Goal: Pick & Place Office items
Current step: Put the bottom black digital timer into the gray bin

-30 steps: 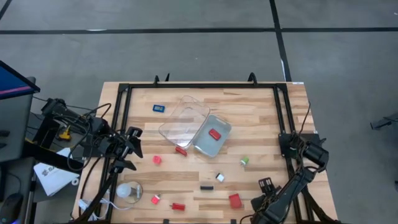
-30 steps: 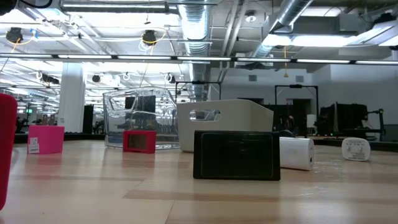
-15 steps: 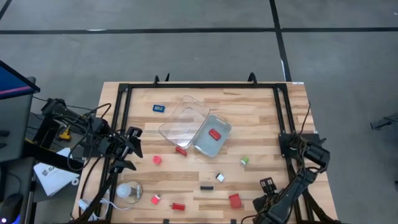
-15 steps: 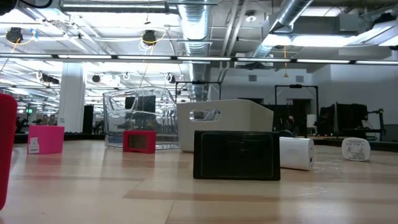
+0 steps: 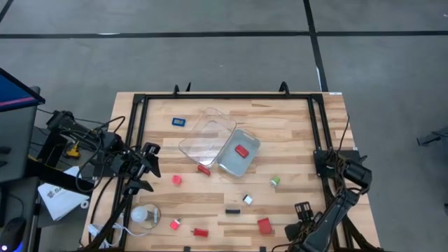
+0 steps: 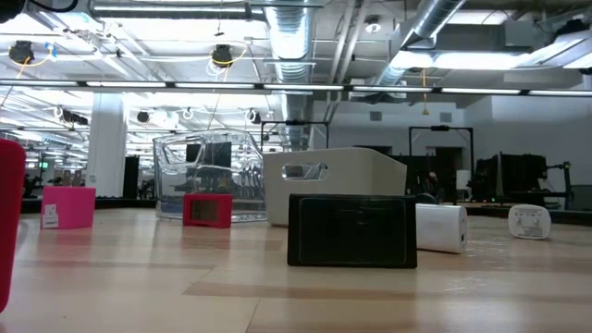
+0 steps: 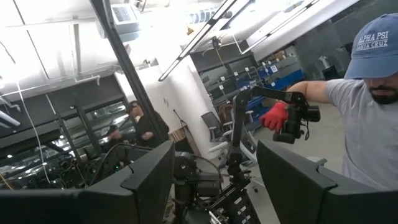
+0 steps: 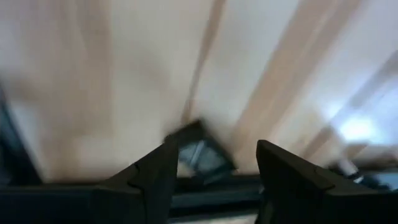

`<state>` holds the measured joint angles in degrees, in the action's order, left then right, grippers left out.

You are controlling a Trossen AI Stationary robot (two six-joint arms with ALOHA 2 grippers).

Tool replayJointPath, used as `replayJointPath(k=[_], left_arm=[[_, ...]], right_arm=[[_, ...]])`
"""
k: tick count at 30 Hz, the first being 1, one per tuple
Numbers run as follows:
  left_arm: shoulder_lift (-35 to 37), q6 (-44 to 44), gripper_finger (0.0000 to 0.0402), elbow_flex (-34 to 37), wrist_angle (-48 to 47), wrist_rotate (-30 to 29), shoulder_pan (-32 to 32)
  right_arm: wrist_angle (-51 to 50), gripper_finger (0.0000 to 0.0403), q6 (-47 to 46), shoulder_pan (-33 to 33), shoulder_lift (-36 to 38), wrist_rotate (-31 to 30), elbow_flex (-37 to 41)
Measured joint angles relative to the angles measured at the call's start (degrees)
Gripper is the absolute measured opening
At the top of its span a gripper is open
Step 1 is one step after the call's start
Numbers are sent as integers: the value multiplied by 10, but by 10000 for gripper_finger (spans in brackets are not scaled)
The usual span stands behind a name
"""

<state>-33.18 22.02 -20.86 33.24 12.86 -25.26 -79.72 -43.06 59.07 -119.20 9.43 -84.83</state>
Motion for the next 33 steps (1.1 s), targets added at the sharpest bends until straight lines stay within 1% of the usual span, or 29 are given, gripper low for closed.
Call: replayJointPath(k=[2, 5, 10, 13, 17, 21, 26, 33], left_arm=[[0, 0, 227, 0, 0, 0, 0], [0, 0, 227, 0, 0, 0, 0], [0, 0, 227, 0, 0, 0, 0], [0, 0, 227, 0, 0, 0, 0], [0, 0, 227, 0, 0, 0, 0], [0, 0, 227, 0, -1, 0, 0], [0, 0, 227, 0, -1, 0, 0], [0, 0, 227, 0, -1, 0, 0]], right_arm=[[2, 213, -1, 7, 0, 21, -1], [6, 222, -5, 15, 0, 37, -1], [6, 245, 3, 16, 0, 36, 2], [12, 254, 2, 17, 0, 36, 19], [37, 256, 2, 23, 0, 43, 45], [37, 256, 8, 29, 0, 56, 63], [46, 256, 17, 36, 1, 58, 83], [102, 256, 35, 30, 4, 65, 119]])
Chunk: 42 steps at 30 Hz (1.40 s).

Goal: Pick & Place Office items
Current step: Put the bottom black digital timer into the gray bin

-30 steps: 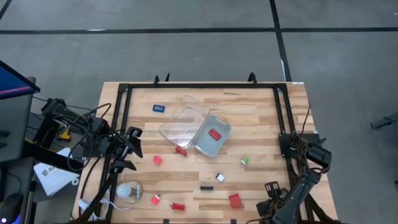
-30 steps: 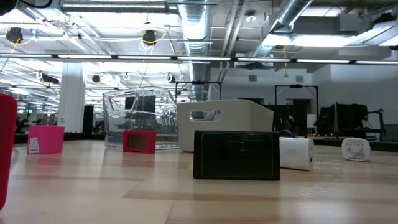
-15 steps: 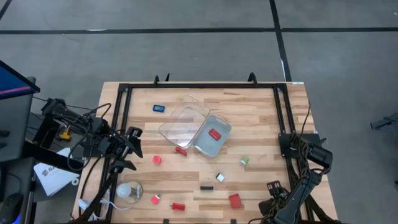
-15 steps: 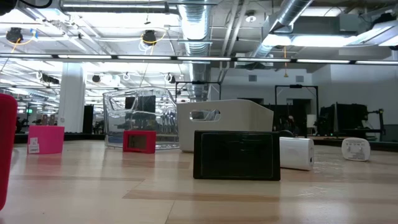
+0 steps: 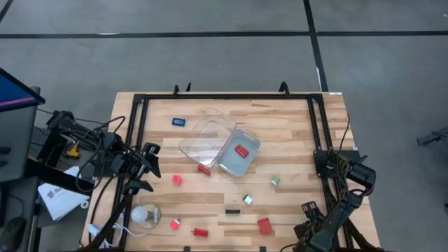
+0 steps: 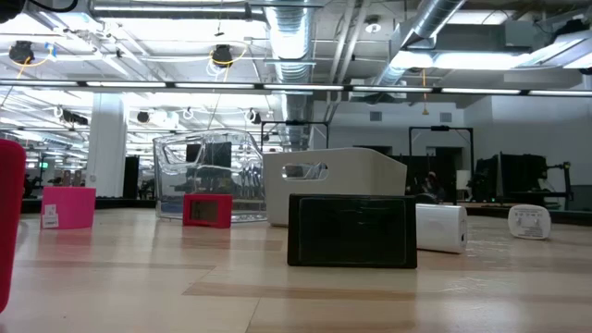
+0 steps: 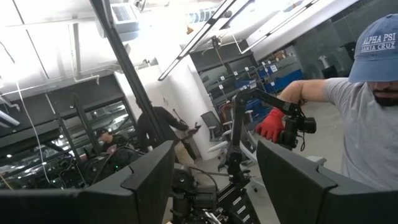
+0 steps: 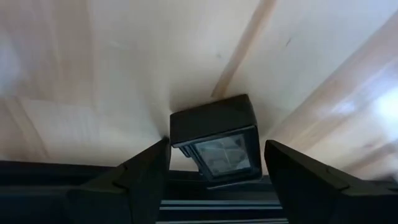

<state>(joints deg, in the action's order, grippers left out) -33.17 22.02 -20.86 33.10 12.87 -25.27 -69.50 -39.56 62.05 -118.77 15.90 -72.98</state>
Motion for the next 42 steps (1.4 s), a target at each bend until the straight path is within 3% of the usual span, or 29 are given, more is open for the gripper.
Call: replayJointPath(k=[8, 18, 24, 29, 34, 42], left_arm=[[0, 0, 227, 0, 0, 0, 0], [0, 0, 227, 0, -1, 0, 0], [0, 0, 227, 0, -1, 0, 0], [0, 0, 227, 0, -1, 0, 0], [0, 0, 227, 0, -1, 0, 0], [0, 0, 227, 0, -1, 0, 0]], right_arm=[[3, 251, 42, -31, -2, 2, 4], [9, 144, 42, -37, -2, 2, 3], [5, 139, 37, -45, -2, -3, 1], [-10, 158, 36, -67, -5, -66, -30], [-26, 147, 52, -108, -6, -150, -78], [-170, 160, 112, -186, -6, -252, -206]])
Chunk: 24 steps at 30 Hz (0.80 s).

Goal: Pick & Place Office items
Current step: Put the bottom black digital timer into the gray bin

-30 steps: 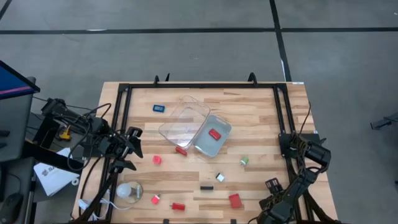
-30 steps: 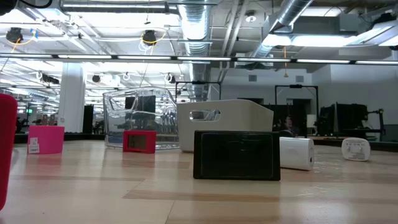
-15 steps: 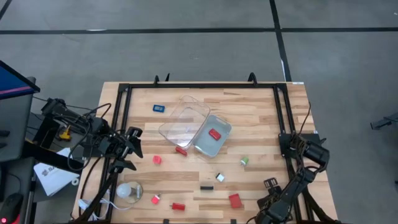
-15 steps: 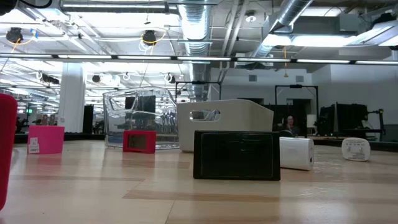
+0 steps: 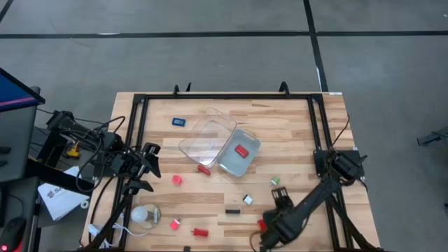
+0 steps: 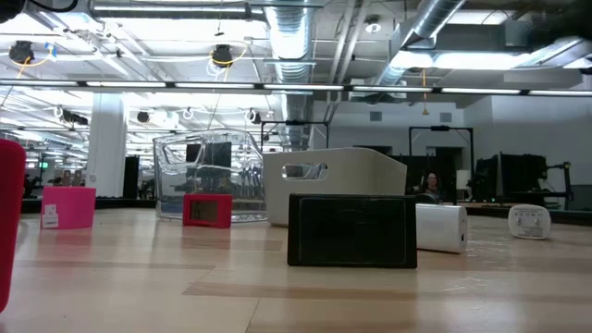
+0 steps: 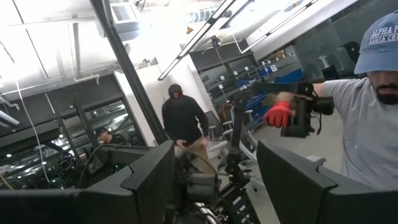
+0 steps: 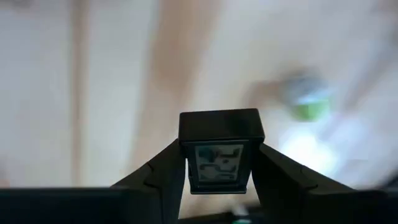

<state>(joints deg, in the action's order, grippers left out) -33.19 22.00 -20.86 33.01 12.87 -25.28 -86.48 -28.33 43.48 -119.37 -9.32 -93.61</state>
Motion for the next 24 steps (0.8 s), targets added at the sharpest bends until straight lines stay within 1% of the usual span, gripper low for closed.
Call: replayJointPath(k=[2, 6, 9, 12, 14, 17, 19, 24], left_arm=[[0, 0, 227, 0, 0, 0, 0], [0, 0, 227, 0, 0, 0, 0], [0, 0, 227, 0, 0, 0, 0], [0, 0, 227, 0, 0, 0, 0], [0, 0, 227, 0, 0, 0, 0], [0, 0, 227, 0, -4, 0, 0], [0, 0, 227, 0, -7, 0, 0], [0, -4, 227, 0, -12, 0, 0]], right_arm=[[-31, 163, 22, -19, 0, -36, -43], [-30, 151, 91, -59, 4, -106, -115], [-28, 144, 151, -104, 6, -144, -163], [-17, 149, 200, -159, 6, -167, -202], [9, 156, 226, -200, 7, -167, -221], [48, 159, 239, -261, 7, -155, -236], [65, 154, 239, -303, 7, -130, -238], [70, 143, 222, -394, 6, -61, -238]])
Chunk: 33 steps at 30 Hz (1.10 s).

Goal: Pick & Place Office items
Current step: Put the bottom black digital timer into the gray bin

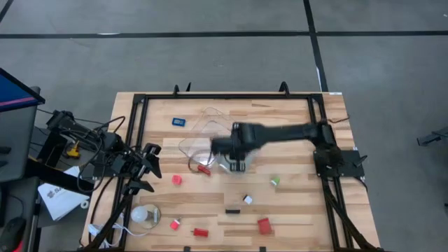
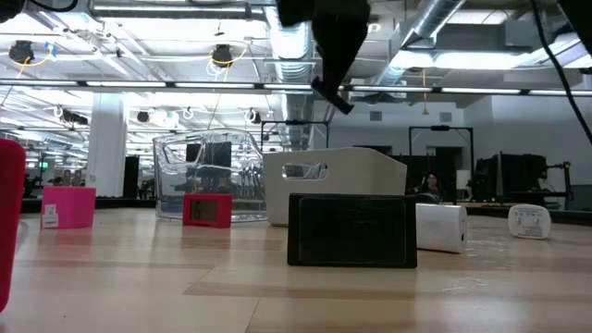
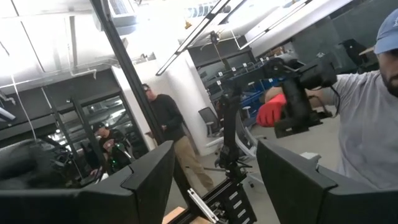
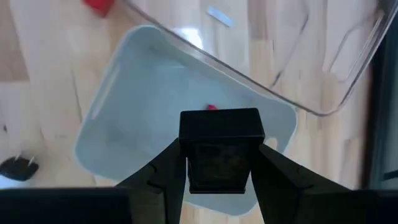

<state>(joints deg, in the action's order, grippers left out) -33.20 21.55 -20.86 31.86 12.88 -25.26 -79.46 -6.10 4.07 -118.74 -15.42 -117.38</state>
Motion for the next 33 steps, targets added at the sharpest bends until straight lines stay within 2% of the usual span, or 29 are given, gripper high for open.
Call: replayJointPath(k=[4, 8, 15, 20, 28, 33], left_arm=[[0, -9, 227, 0, -1, 0, 0], [0, -10, 227, 0, -1, 0, 0], [0, -15, 227, 0, -1, 0, 0], [0, -15, 227, 0, -1, 0, 0], [-6, -15, 227, 0, -2, 0, 0], [-6, -15, 227, 0, -1, 0, 0]], right_arm=[[0, 153, -29, -41, 0, 70, 0], [0, 157, -53, -55, 0, 123, 0], [10, 148, -66, -57, 0, 126, 24], [39, 158, -55, -57, 0, 126, 77], [117, 151, -25, -72, 0, 128, 155], [140, 157, -22, -89, 0, 154, 189]])
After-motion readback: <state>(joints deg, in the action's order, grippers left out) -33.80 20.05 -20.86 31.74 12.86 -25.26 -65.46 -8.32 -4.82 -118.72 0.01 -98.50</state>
